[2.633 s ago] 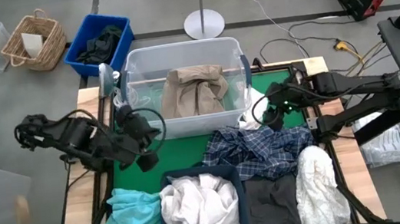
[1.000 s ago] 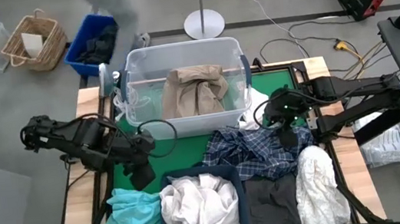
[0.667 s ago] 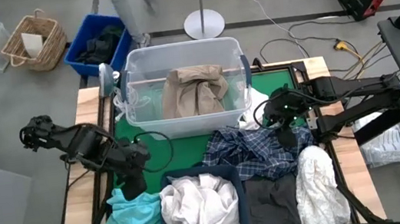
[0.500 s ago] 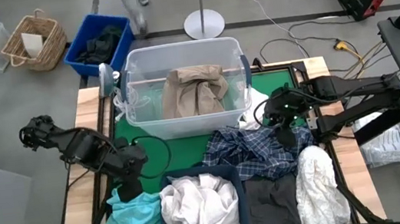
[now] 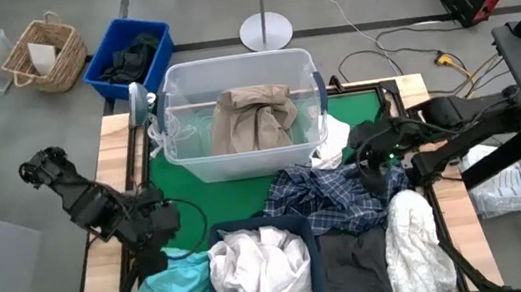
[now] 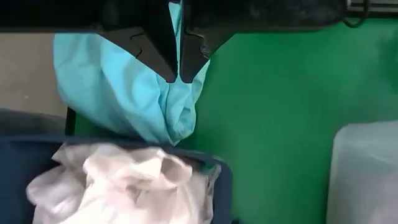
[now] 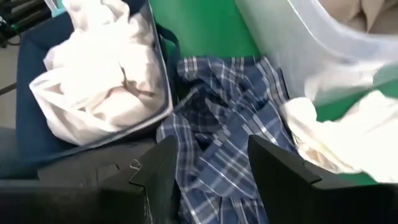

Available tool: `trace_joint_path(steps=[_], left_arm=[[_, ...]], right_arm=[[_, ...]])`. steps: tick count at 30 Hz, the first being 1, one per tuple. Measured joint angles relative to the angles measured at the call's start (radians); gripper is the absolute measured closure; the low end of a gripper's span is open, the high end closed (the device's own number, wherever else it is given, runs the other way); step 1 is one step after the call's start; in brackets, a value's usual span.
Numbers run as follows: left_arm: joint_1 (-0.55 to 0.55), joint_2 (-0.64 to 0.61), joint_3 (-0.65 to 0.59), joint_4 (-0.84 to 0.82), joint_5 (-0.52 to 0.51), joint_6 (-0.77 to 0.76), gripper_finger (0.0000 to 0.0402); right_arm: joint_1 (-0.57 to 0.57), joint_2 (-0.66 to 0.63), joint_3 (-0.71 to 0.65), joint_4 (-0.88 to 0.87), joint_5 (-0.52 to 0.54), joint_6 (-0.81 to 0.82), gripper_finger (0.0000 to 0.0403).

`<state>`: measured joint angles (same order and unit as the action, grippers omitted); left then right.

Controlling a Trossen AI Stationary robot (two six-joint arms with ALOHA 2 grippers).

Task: Sort clothes
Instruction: Put the light blue shorts into the transparent laundry bin

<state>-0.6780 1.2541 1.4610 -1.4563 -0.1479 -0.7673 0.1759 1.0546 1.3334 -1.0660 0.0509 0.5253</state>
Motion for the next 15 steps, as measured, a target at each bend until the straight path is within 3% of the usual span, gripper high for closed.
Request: trace_joint_path(steps=[5, 15], left_arm=[[-0.052, -0.089, -0.149, 0.070, 0.001, -0.069, 0.0402], [-0.109, -0.204, -0.336, 0.172, 0.028, -0.194, 0.0402]], right_arm=[[0.056, 0.124, 0.131, 0.009, 0.079, 0.004, 0.0213], [0.060, 0.437, 0.470, 0.010, 0.083, -0.117, 0.0213]])
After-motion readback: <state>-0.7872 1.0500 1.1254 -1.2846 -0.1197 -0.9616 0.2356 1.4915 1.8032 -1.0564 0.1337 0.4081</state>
